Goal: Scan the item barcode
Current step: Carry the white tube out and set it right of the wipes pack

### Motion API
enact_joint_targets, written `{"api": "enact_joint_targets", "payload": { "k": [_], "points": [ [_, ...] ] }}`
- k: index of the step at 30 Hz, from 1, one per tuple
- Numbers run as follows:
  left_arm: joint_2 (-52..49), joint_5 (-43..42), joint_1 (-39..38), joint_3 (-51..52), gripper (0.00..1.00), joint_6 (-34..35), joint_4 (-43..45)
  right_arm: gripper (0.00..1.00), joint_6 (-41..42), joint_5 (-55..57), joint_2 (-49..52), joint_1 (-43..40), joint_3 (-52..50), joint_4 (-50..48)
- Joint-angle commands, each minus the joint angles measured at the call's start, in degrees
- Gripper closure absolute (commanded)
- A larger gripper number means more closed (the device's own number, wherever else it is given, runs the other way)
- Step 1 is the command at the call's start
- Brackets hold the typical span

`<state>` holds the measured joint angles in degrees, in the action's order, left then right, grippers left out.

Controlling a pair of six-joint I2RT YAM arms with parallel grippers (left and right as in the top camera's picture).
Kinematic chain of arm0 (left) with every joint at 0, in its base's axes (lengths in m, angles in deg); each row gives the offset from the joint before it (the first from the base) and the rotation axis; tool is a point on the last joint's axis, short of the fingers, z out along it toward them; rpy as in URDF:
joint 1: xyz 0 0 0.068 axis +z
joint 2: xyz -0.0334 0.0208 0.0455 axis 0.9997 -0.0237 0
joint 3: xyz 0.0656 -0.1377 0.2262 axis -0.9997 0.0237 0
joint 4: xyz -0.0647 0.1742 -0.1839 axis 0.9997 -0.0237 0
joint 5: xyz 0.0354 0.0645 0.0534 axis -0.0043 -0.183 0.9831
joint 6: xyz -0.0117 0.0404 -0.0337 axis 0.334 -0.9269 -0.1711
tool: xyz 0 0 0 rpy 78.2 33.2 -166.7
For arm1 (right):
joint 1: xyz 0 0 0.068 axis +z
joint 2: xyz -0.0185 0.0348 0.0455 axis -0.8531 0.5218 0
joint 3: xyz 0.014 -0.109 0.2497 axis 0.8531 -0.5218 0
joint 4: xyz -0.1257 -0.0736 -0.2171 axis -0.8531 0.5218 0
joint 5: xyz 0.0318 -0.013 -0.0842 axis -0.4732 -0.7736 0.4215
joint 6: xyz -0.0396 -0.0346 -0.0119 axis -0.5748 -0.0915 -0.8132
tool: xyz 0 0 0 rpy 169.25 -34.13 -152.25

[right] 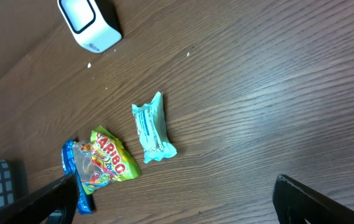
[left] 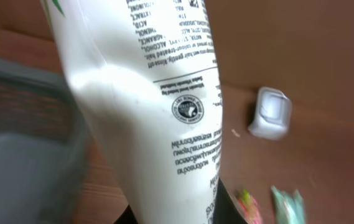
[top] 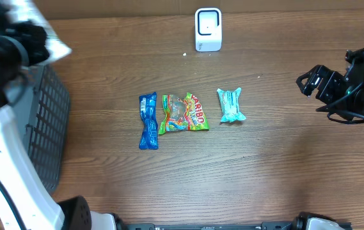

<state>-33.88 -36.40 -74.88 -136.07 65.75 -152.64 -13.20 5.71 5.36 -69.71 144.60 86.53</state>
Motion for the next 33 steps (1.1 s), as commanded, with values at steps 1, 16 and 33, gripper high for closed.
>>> {"api": "enact_joint_targets", "payload": {
  "k": [1,16,33],
  "points": [
    [-1.38,-2.25,-7.19,0.26,0.96,-4.39,-2.8,0.0,-0.24,-0.11,-0.04,0.28,0.09,-0.13],
    [-8.57,-6.99,-34.71,33.57,0.96,9.27,20.37,0.0,-2.19,1.66,-0.04,0.15,0.09,-0.15],
    [-33.97,-13.99,-56.59,40.13,0.96,42.16,64.26,0.0,-2.16,2.47,-0.04,0.17,0.11,0.33]
  ]
}}
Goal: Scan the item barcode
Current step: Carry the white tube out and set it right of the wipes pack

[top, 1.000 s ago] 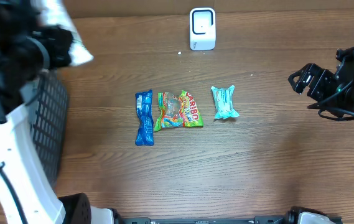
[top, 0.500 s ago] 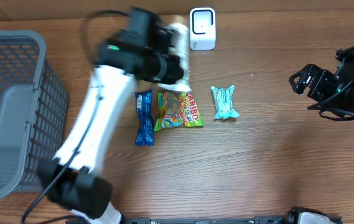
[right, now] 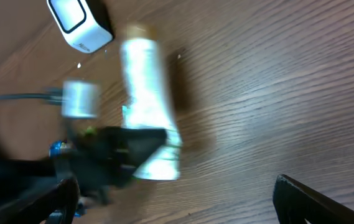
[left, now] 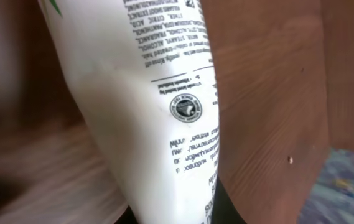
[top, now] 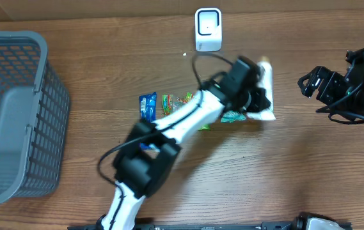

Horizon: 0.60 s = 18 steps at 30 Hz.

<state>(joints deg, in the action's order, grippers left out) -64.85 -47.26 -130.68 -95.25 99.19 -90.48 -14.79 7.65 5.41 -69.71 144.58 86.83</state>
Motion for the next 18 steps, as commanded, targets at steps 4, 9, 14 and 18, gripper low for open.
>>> {"api": "enact_joint_targets", "payload": {
  "k": [4,9,14,18],
  "points": [
    [-6.1,-3.28,-1.7,-0.7,0.96,10.84,3.48,0.0,-0.57,0.52,-0.09,0.17,0.13,0.0],
    [-6.69,-4.68,-1.88,-0.7,0.71,12.31,4.9,0.0,-0.57,0.52,-0.09,0.17,0.13,-0.11],
    [-6.56,-10.32,-1.88,-1.05,0.33,7.87,7.74,0.0,-0.57,0.52,-0.09,0.17,0.13,-0.15],
    [-5.51,-11.15,-1.46,-2.23,0.3,4.87,6.73,0.0,-0.57,0.52,-0.09,0.17,0.13,-0.09]
  ]
}}
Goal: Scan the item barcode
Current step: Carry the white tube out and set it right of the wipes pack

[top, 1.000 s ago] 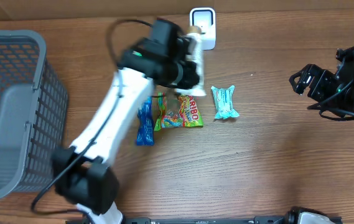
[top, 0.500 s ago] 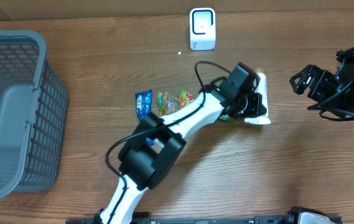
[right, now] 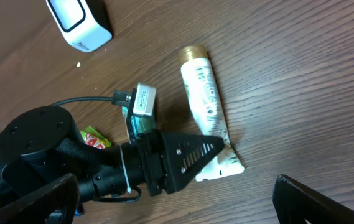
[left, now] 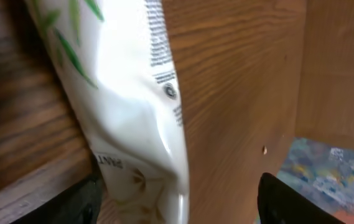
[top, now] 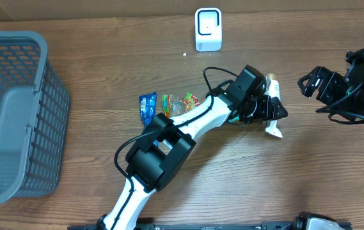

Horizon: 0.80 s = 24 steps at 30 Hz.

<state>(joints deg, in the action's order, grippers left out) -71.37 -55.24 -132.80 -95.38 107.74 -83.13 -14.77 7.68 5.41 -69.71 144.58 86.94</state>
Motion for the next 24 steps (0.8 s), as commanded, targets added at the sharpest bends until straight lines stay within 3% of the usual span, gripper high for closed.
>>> {"api": "enact_joint_targets", "payload": {
  "k": [1,11,15,19,21,22,24],
  "points": [
    [1.81,-3.08,0.98,-2.45,0.33,-4.68,-1.36,0.0,-0.59,0.5,-0.09,0.17,0.13,-0.15],
    [18.05,10.38,8.61,-5.09,0.45,-18.69,-22.01,0.0,-0.57,0.5,-0.04,0.17,0.11,-1.44],
    [26.08,16.96,11.5,-5.09,0.61,-22.84,-29.86,0.15,-0.55,0.48,0.42,0.24,0.09,-2.91],
    [32.3,24.15,12.59,-5.09,0.81,-25.97,-35.82,0.4,-0.55,0.42,2.03,0.24,0.09,-3.45],
    [34.49,27.96,12.81,-5.09,0.86,-26.53,-38.25,0.82,-0.61,-0.81,3.54,0.28,0.09,-3.72],
    [35.19,29.99,12.81,-5.09,0.86,-26.88,-39.21,0.95,-0.72,-2.08,4.44,0.28,0.09,-3.98],
    [35.87,33.77,12.81,-5.09,0.89,-27.23,-41.18,0.96,-3.54,-6.1,6.23,0.31,0.07,-4.79]
  ]
}}
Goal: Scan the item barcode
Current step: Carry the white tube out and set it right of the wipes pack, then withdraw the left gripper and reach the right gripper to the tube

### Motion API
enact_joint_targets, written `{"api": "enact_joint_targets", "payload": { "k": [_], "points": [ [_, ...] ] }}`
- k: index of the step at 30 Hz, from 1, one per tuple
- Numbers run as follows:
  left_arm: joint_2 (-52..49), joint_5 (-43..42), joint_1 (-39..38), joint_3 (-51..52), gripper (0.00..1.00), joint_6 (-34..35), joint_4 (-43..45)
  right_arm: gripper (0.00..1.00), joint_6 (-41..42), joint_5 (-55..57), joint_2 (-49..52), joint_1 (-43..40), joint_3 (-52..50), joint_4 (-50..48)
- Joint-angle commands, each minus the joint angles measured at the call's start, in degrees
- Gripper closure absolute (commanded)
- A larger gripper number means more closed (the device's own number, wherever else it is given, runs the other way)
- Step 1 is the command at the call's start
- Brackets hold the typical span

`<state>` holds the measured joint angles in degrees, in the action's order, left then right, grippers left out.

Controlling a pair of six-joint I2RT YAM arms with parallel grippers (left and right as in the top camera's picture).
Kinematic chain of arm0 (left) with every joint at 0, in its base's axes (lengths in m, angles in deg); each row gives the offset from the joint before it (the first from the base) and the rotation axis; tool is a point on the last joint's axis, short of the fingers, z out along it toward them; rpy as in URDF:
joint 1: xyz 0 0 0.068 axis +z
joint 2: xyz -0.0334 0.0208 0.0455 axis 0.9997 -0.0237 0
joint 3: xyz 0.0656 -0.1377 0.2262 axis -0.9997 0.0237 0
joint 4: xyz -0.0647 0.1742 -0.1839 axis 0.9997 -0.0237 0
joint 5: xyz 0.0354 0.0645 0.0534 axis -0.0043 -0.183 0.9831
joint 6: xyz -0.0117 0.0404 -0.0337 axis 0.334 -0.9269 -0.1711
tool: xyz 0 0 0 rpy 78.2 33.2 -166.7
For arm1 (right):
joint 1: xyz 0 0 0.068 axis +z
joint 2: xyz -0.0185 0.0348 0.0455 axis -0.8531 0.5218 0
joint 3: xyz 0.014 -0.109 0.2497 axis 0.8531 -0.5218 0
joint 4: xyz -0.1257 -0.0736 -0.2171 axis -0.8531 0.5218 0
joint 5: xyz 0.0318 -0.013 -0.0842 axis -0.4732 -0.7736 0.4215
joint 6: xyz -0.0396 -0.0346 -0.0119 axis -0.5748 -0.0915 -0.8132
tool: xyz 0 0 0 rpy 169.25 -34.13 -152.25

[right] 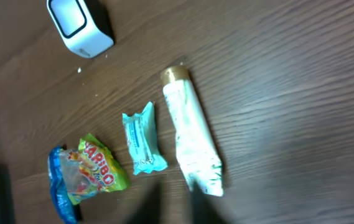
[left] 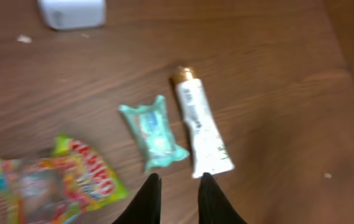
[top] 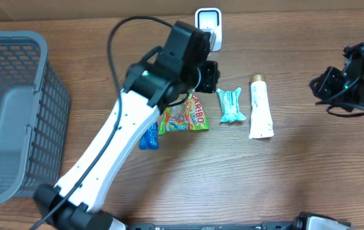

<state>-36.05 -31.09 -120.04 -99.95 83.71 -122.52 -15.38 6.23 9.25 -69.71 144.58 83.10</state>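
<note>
The white tube (top: pixel 260 108) with a gold cap lies flat on the table, cap toward the far edge, just right of the teal packet (top: pixel 230 105). No gripper touches it. It also shows in the left wrist view as the tube (left: pixel 203 134) and in the right wrist view as the tube (right: pixel 192 140). The white scanner (top: pixel 208 29) stands at the far edge. My left gripper (top: pixel 208 75) hangs above the table between scanner and snacks. In its own view the left gripper (left: pixel 180 177) has a narrow gap and holds nothing. My right gripper (top: pixel 325 83) hovers at the right. Its fingers are blurred, and the right gripper (right: pixel 177 202) is empty.
A Haribo bag (top: pixel 185 114) and a blue packet (top: pixel 148 131) lie left of the teal packet. A grey mesh basket (top: pixel 15 115) takes up the table's left end. The left arm reaches diagonally across the table's middle.
My left gripper was open wide around the tube on the table. Now it is up and to the left, fingers closer together, and the tube lies alone. The right gripper's fingers also stand closer together.
At first my left gripper held the white tube over the basket at the far left. Then it was shut on the tube right of the teal packet. Then its fingers stood apart with the tube on the wood. Now it is clear of the tube.
</note>
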Motion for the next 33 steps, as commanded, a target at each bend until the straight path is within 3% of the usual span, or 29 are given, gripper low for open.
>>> {"api": "enact_joint_targets", "payload": {
  "k": [1,6,13,17,26,33],
  "points": [
    [0.63,11.32,0.07,-0.52,0.9,-3.34,-2.73,0.96,-4.66,-7.08,3.41,0.42,0.09,-1.57],
    [0.11,16.81,0.66,-0.5,0.91,-3.37,-6.91,0.96,-7.13,-13.7,9.51,1.77,0.09,-4.66],
    [-1.01,11.67,4.72,-0.5,0.76,-5.31,-7.54,0.96,-12.9,-21.35,19.63,4.17,0.07,-7.13],
    [-1.01,11.72,6.71,-0.5,0.56,-5.33,-8.13,0.96,-14.67,-22.14,24.7,5.16,0.02,-6.88],
    [-1.05,11.91,7.28,-0.42,0.0,-5.31,-8.33,0.96,-20.63,-26.6,30.53,5.14,-2.51,-8.57],
    [-1.09,12.13,7.28,-0.42,0.01,-5.33,-8.37,0.96,-20.37,-27.85,32.87,5.03,-10.05,-17.97]
  ]
}}
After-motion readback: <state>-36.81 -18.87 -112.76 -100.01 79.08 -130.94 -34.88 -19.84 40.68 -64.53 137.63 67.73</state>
